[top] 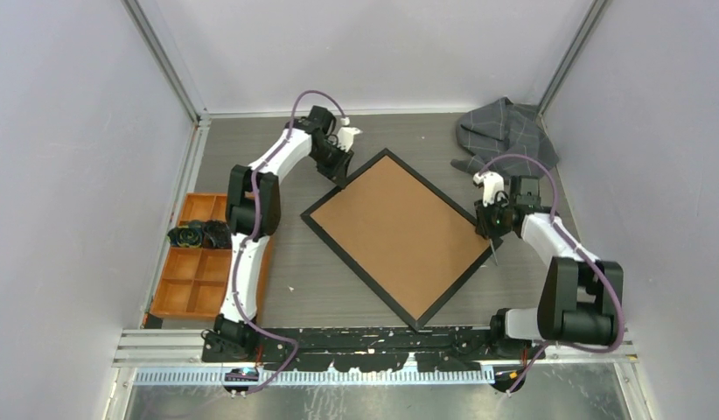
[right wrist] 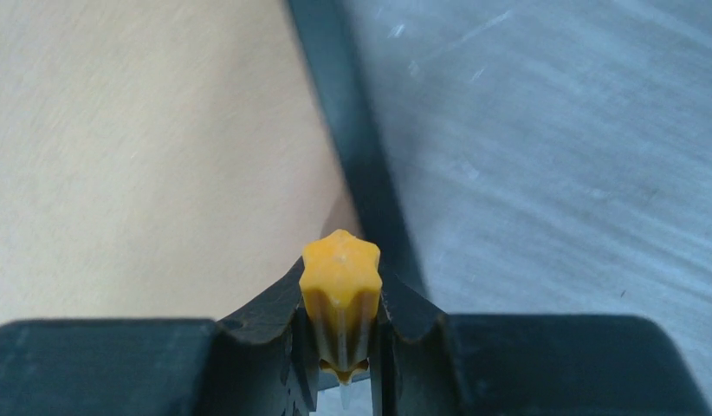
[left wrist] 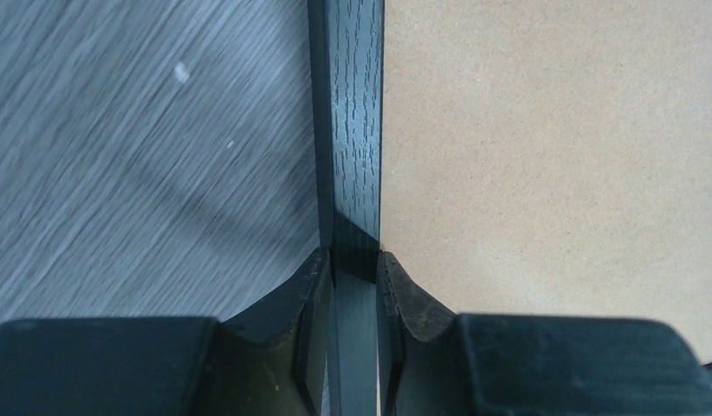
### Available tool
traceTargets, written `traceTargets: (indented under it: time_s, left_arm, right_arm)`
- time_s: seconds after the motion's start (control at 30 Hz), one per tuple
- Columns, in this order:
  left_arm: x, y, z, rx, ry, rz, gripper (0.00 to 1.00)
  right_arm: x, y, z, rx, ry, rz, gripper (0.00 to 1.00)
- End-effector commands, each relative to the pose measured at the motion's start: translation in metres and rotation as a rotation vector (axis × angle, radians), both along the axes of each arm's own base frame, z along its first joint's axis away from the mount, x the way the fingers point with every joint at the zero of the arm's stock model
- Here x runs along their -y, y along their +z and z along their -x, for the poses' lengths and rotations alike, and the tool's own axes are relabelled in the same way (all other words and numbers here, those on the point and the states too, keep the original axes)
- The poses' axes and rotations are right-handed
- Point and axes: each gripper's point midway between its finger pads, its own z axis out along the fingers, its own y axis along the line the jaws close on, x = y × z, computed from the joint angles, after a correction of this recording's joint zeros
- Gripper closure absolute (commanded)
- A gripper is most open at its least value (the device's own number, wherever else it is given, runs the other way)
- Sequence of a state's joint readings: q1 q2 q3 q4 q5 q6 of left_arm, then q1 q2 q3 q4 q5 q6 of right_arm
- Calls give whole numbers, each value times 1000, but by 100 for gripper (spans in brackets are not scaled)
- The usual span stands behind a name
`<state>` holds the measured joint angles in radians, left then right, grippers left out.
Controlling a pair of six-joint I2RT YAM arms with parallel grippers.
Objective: Take the photo out of the frame
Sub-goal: Adjust the photo frame at the center of the board.
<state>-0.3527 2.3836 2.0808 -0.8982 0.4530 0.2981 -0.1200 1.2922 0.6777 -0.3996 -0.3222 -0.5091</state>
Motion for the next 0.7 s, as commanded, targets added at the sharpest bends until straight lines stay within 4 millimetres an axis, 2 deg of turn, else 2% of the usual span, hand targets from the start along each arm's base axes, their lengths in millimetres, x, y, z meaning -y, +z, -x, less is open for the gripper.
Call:
traceTargets:
  time_s: [0.0,0.17,0.27,0.37,0.5,0.6,0.67]
  left_arm:
    - [-72,-30,17,-142,108,-139,83]
    - [-83,-23,28,-178,123,-93,83]
    - [-81,-5,22,-126,119,-63,78]
    - [-77,24,10,-42,118,-29,67]
    - [-73,74,-6,105,106,14,53]
    - [-67,109,-6,194,50,57,3]
    - [-55,128,9,235,-69,111,0]
  right_arm:
    - [-5,42,-73,172,-104,-118,99]
    - [-20,53,-110,223,-121,-137,99]
    - [-29,59,-128,237,-132,-157,99]
    - [-35,75,-138,241,-150,-196,99]
    - [-32,113,-139,278,-172,-195,99]
    - [-28,147,-132,302,-207,-196,99]
    - [-28,171,-124,323,-226,-217,99]
